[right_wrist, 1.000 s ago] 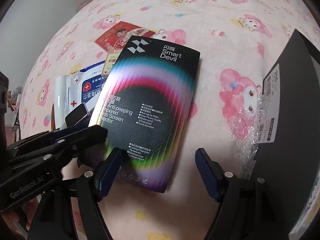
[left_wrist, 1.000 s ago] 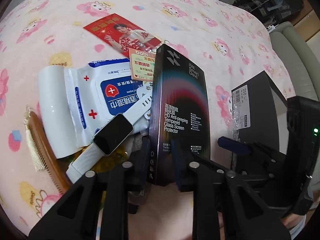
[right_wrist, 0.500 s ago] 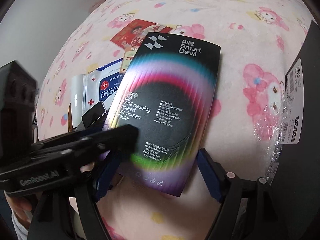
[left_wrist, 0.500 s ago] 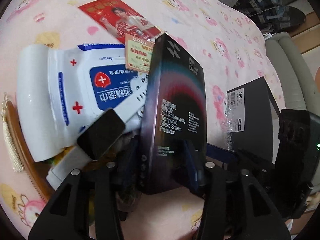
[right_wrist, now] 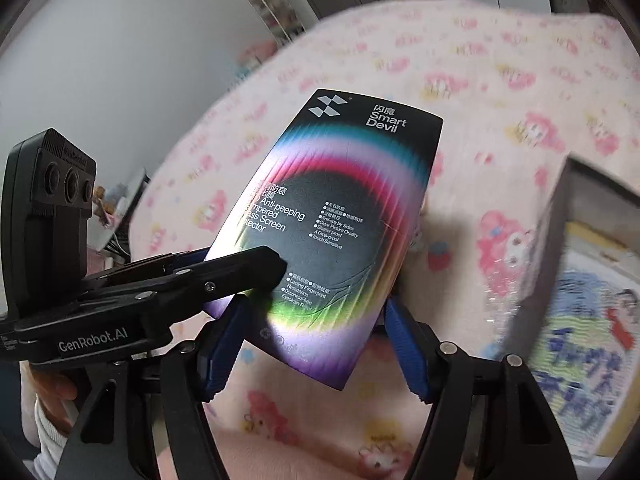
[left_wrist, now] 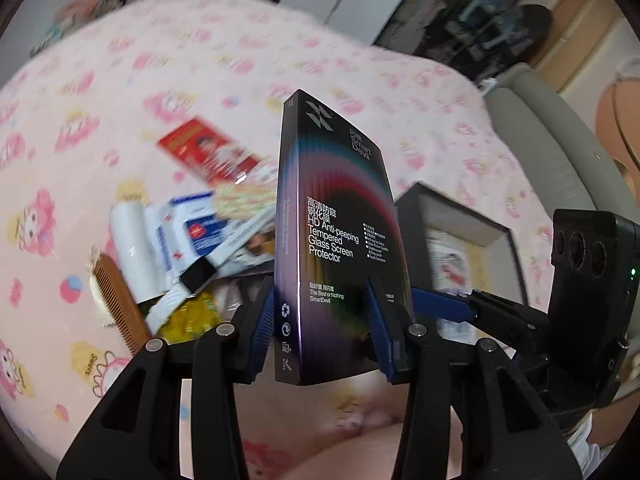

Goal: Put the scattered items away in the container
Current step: 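Lift the Smart Devil box and lower it into the black box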

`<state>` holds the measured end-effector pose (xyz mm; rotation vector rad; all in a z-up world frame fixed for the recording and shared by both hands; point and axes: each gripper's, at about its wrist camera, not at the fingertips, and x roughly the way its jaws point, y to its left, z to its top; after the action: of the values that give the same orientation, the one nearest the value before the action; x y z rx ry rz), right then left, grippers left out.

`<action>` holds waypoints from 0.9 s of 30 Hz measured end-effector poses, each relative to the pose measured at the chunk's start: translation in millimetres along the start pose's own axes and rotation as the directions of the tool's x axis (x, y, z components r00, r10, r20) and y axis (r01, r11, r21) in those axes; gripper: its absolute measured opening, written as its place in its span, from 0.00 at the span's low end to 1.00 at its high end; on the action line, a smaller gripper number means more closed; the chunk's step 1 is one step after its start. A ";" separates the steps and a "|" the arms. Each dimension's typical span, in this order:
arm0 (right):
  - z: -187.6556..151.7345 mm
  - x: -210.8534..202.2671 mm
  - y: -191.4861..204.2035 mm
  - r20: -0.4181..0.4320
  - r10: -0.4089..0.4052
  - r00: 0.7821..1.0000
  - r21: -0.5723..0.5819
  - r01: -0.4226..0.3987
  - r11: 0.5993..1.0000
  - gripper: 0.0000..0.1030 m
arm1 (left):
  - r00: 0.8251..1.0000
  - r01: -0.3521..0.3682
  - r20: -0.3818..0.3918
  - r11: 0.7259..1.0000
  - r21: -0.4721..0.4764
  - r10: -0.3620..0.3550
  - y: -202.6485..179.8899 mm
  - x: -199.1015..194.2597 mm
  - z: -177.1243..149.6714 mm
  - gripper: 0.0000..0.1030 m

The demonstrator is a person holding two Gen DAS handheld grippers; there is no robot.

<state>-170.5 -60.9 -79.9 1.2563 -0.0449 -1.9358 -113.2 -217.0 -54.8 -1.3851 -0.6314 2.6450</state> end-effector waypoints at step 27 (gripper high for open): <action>-131.2 -186.7 -245.2 0.131 -0.223 0.966 0.371 0.160 0.915 0.56 | 0.956 0.243 -0.221 0.941 0.237 -0.191 -287.2 168.3 -52.3 0.38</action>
<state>-183.3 272.3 -111.7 1.3637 -0.3928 -2.2774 -201.1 105.7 -95.6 -1.3842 -0.3715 2.2858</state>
